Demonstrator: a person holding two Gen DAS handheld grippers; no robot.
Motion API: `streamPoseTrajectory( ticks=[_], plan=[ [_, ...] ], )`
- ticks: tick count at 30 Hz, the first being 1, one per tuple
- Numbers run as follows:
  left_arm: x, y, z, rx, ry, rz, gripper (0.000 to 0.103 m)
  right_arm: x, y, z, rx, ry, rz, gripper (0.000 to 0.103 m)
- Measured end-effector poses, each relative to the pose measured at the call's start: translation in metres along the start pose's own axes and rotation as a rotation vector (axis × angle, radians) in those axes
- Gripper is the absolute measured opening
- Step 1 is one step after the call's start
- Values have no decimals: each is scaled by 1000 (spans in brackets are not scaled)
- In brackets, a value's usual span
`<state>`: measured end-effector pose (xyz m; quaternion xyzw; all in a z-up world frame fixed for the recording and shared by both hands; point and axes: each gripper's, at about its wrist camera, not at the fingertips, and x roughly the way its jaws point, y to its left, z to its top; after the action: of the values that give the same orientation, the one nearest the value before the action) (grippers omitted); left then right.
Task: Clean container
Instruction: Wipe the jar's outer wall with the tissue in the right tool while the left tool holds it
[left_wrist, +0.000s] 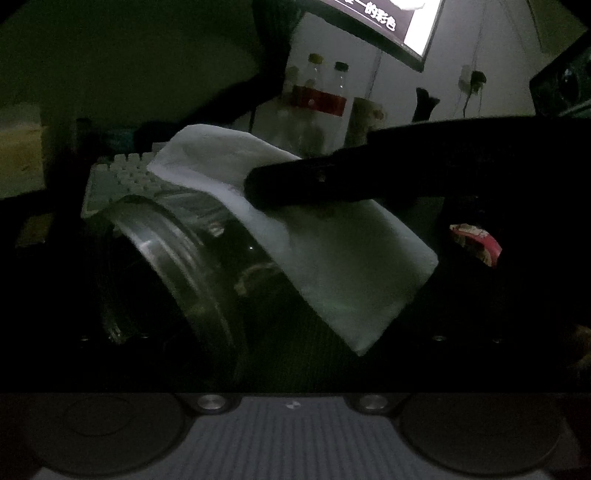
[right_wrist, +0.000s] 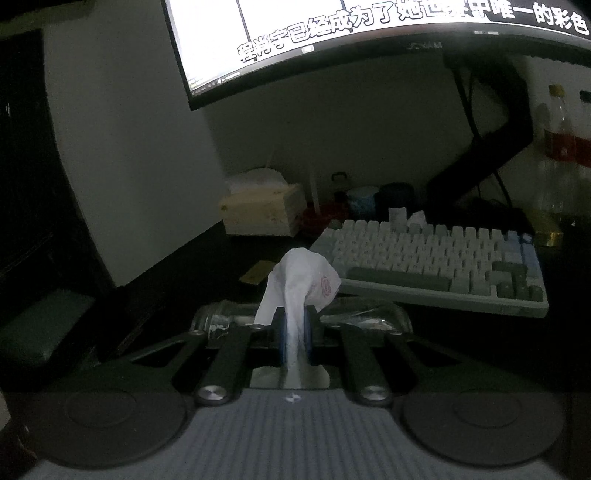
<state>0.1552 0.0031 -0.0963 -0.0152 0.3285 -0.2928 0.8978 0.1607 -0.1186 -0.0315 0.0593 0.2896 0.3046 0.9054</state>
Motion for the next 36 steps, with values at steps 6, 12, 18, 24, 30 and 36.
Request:
streamPoseTrajectory(
  ticks=[6, 12, 18, 24, 30, 36],
  plan=[
    [6, 0, 8, -29, 27, 3, 103, 1, 3, 2, -5, 9, 7, 12],
    [10, 2, 9, -15, 22, -23, 103, 3, -4, 3, -6, 14, 44, 12],
    [0, -3, -3, 3, -11, 21, 103, 8, -9, 5, 45, 26, 114, 12],
    [-5, -7, -8, 35, -6, 67, 103, 9, 2, 6, -15, 29, 74, 12],
    [-7, -9, -11, 43, -11, 70, 103, 9, 1, 5, -13, 25, 56, 12],
    [-9, -7, -10, 24, -20, 62, 103, 13, -3, 10, -82, 31, 72, 12]
  ],
)
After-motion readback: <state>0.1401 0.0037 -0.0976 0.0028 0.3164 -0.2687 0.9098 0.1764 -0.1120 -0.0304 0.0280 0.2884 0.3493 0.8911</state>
